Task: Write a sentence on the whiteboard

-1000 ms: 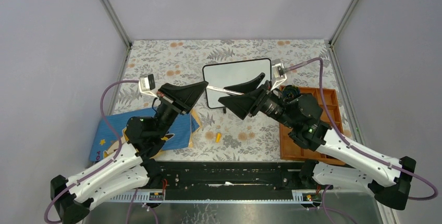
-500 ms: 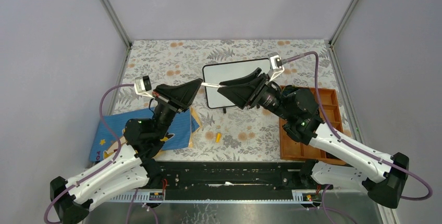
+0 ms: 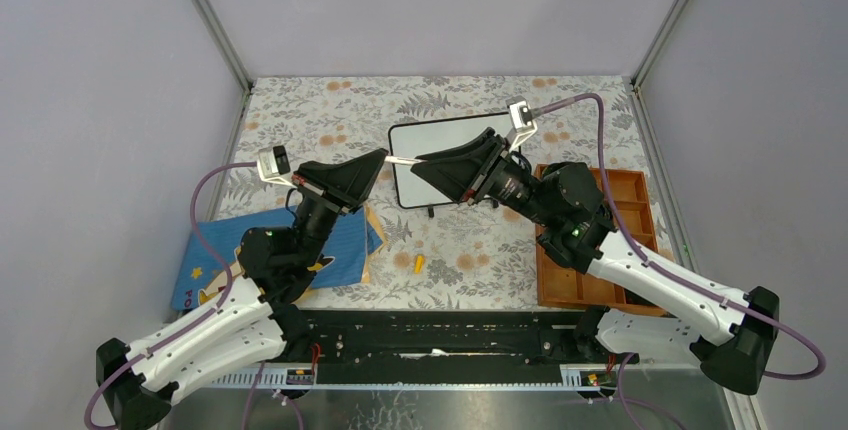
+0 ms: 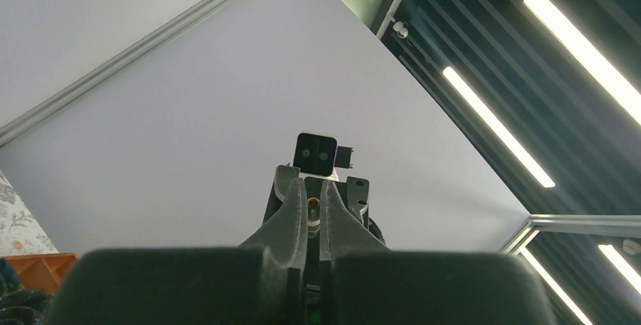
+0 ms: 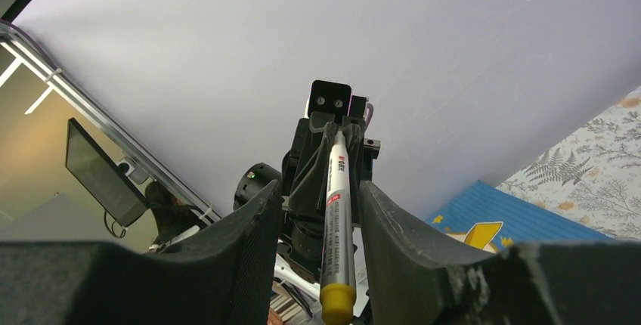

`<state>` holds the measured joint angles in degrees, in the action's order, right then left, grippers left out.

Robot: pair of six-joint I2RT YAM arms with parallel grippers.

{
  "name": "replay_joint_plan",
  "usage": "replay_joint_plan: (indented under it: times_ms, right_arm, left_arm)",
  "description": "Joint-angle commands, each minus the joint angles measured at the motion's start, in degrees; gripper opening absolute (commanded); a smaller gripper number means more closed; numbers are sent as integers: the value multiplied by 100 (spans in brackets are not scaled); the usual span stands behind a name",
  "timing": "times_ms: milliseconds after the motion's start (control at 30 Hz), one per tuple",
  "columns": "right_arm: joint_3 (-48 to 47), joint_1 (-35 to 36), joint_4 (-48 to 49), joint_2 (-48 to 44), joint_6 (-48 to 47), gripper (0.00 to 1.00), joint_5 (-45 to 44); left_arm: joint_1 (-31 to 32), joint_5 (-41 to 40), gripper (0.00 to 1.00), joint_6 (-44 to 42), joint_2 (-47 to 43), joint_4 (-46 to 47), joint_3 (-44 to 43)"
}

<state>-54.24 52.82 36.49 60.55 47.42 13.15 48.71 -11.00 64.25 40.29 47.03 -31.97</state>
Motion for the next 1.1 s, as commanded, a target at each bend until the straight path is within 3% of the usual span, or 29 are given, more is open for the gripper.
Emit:
replay_joint_plan:
  times_ms: [0,333,1067]
  right_arm:
    - [-307,-27,166,1,44,47,7]
    - [-325,-34,36,14,22,40,-160]
    - [-280,-31,11,28,13,39,-340]
  left_arm:
    - [25,-139,0,-26,14,140,-55]
    - [25,-150,0,-7,-10,91,-11]
    - [24,-171,0,8,-51,-121,31]
